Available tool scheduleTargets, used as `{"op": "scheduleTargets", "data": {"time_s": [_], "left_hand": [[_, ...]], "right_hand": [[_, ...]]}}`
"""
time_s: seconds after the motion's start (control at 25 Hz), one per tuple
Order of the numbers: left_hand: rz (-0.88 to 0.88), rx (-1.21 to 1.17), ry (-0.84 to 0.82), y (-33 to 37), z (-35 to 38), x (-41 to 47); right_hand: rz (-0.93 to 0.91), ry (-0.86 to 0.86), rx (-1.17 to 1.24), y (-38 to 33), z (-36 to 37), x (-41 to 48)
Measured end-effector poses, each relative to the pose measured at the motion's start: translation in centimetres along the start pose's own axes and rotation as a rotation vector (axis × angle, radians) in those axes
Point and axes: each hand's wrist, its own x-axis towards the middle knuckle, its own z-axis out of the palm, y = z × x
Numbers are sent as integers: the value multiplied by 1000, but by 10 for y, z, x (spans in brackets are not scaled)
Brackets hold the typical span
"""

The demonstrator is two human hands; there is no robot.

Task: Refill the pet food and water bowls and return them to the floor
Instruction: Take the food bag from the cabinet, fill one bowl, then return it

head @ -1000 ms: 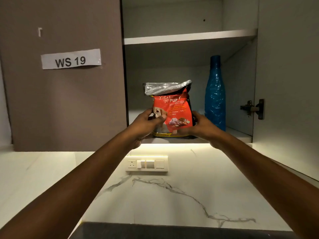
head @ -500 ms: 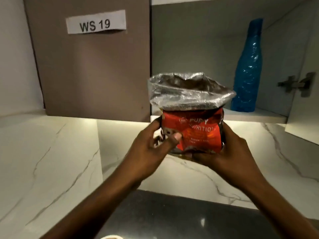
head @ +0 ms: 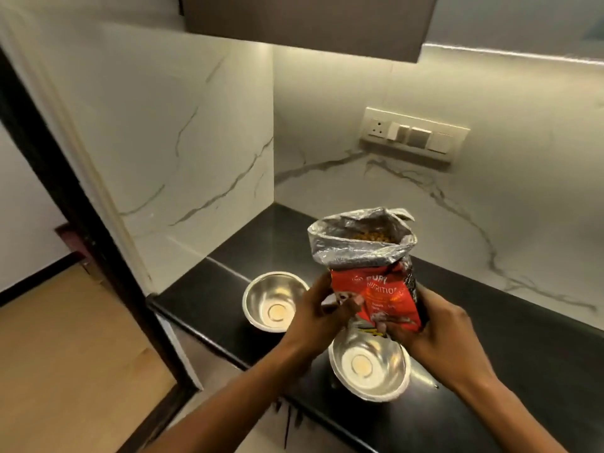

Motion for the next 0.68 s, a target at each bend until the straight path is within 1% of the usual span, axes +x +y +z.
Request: {"op": "scheduleTargets", "data": {"time_s": [0.16, 0.28, 0.48, 0.68], "left_hand": [[-121, -123, 69, -48, -10, -1], [-189, -258, 72, -71, -18, -5], [-289, -380, 57, -89, -25, -3], [-320, -507, 53, -92, -25, -3]], "right_hand": [[1, -100, -127, 19, 26, 0], [-3, -162, -263, 22, 37, 1], [-17, -226, -425, 14, 44, 9], [-55, -278, -552, -2, 41, 18]]}}
